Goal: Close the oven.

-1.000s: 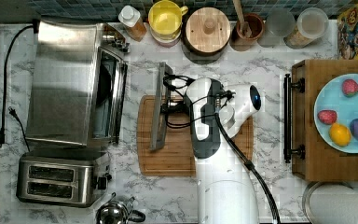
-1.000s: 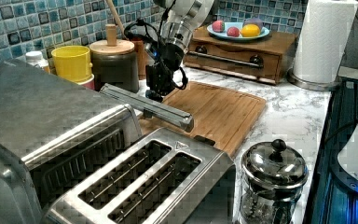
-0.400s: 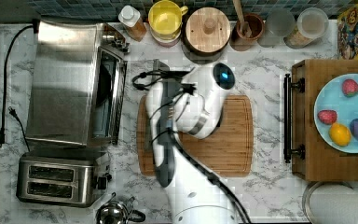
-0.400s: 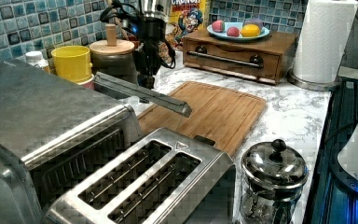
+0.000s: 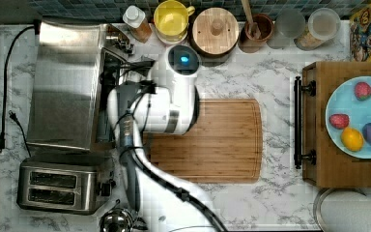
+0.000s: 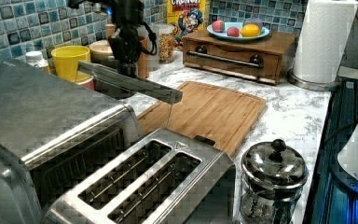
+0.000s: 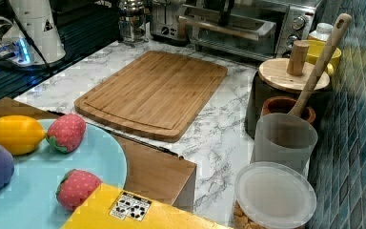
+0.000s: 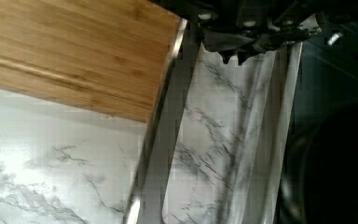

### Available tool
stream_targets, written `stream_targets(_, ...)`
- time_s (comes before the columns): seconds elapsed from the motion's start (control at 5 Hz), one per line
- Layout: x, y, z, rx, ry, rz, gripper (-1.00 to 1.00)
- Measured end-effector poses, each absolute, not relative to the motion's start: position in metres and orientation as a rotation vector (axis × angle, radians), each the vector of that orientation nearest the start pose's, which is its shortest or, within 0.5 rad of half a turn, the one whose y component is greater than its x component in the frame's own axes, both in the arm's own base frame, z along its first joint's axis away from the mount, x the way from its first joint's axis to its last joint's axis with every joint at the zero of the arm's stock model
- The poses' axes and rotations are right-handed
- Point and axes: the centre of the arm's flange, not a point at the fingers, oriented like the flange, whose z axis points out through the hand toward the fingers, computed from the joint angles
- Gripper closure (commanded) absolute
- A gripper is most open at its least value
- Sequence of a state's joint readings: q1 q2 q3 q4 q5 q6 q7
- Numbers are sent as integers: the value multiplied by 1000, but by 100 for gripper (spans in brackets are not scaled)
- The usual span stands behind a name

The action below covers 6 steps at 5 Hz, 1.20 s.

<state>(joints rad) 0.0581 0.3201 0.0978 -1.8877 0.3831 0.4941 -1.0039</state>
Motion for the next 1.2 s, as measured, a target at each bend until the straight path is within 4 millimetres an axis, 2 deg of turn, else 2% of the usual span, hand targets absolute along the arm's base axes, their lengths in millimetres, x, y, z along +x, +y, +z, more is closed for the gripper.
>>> stream_targets(0.2,601,149,350,-2905,-278,169,100)
stream_targets(0.4,596,195,367,-3067,-252,116,100)
stream_targets(0.6,585,244,379,-3178,-298,25,100)
stream_targets(0.8,566,291,389,-3229,-419,-59,100)
stream_targets(1.0,545,319,400,-3268,-343,-109,100)
stream_targets(1.2,534,320,422,-3245,-268,-170,100)
